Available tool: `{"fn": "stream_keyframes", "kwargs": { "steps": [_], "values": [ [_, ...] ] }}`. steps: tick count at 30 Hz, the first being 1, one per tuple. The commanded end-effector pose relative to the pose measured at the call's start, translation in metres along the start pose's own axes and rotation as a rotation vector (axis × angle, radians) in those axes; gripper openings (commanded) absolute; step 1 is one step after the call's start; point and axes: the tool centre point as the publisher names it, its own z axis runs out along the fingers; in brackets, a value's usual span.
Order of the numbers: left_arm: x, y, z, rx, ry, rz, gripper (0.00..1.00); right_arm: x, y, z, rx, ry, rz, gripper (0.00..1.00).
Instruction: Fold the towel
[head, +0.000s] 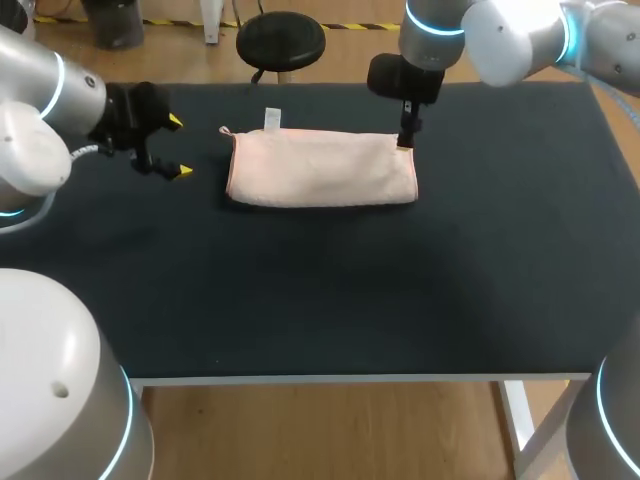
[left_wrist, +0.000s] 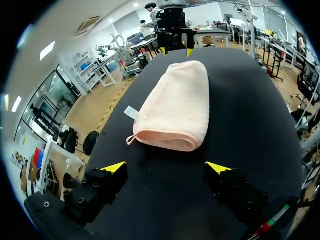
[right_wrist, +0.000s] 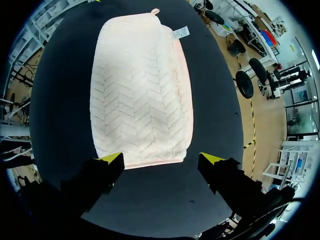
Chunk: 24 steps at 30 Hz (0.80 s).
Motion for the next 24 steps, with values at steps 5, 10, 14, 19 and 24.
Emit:
{"fn": "stream_keyframes", "kwargs": {
  "steps": [5,10,14,19,24],
  "values": [
    [0.000,0.001,0.000,0.004,0.002,0.002,1.00,-0.001,0.000,-0.001,0.003,0.003,-0.001,1.00],
    [0.000,0.001,0.000,0.004,0.002,0.002,1.00,-0.016,-0.023,-0.010,-0.289,0.124,0.380,1.00],
    [0.000,0.001,0.000,0.004,0.002,0.002,1.00,-0.012,-0.050,-0.012,-0.541,0.192,0.594,1.00],
    [0.000,0.001,0.000,0.004,0.002,0.002,1.00,-0.002,-0.074,0.003,-0.769,0.255,0.750,1.00],
    [0.000,0.001,0.000,0.004,0.002,0.002,1.00,0.009,-0.072,0.025,-0.950,0.363,0.797,1.00]
  ]
}}
